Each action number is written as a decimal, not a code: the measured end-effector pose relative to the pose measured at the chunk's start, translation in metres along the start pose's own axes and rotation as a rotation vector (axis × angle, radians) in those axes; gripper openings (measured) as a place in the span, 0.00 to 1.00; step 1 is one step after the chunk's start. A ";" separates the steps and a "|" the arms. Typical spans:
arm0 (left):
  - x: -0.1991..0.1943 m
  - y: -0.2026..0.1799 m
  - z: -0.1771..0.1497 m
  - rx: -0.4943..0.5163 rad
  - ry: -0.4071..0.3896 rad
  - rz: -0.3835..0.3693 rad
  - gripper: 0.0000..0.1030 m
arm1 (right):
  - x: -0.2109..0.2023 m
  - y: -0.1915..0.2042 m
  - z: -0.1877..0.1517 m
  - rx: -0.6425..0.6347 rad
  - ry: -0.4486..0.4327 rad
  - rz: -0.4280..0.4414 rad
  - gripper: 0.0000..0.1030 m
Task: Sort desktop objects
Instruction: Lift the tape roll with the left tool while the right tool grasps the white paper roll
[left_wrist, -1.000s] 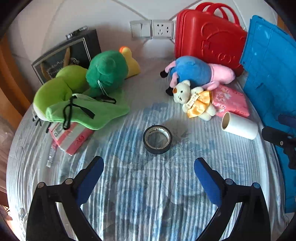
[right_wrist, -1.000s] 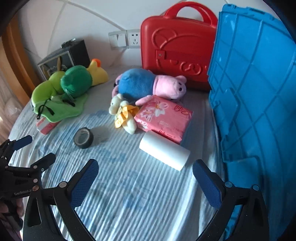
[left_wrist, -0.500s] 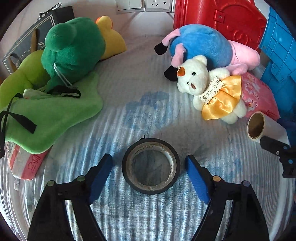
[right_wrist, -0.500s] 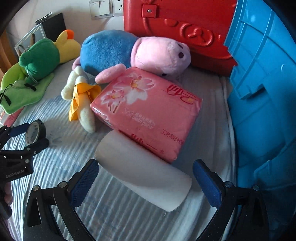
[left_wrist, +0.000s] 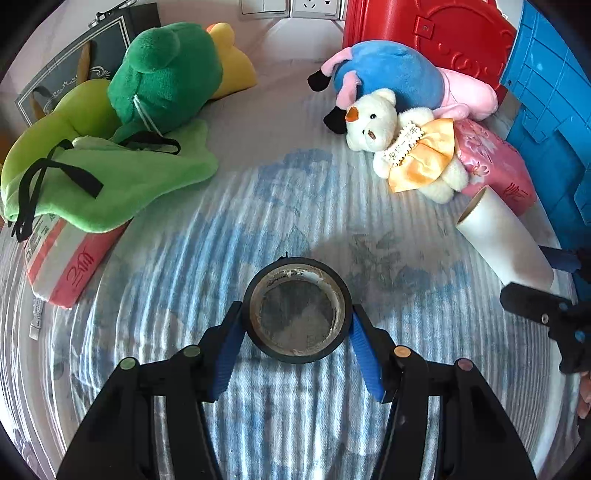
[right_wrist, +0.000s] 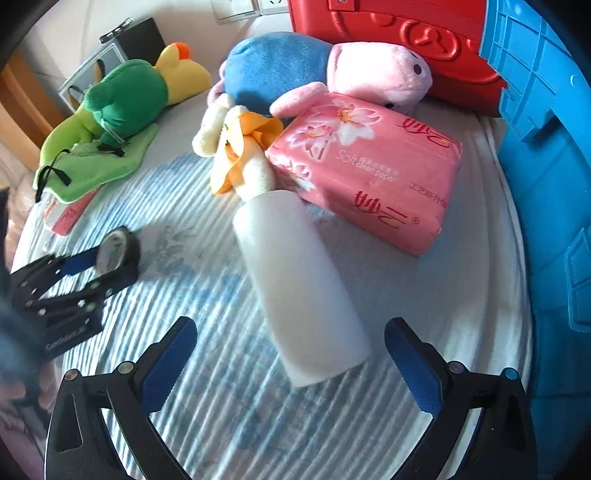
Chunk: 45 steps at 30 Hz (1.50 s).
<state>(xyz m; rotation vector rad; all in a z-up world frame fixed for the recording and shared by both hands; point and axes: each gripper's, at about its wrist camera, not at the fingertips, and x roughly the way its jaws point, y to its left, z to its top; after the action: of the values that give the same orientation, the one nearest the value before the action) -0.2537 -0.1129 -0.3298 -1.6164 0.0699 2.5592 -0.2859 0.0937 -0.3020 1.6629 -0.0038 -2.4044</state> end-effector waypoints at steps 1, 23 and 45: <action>-0.001 -0.001 -0.002 0.003 -0.002 0.001 0.54 | -0.003 0.002 0.002 0.004 -0.008 -0.007 1.00; -0.017 -0.017 -0.001 -0.012 0.000 0.019 0.54 | 0.002 0.045 0.000 -0.129 0.003 -0.051 0.46; -0.243 -0.032 -0.048 0.006 -0.397 0.051 0.54 | -0.228 0.106 -0.075 -0.140 -0.443 -0.057 0.45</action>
<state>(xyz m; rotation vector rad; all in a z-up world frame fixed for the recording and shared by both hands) -0.1031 -0.1030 -0.1309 -1.0878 0.0843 2.8598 -0.1212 0.0401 -0.1051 1.0594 0.1386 -2.6930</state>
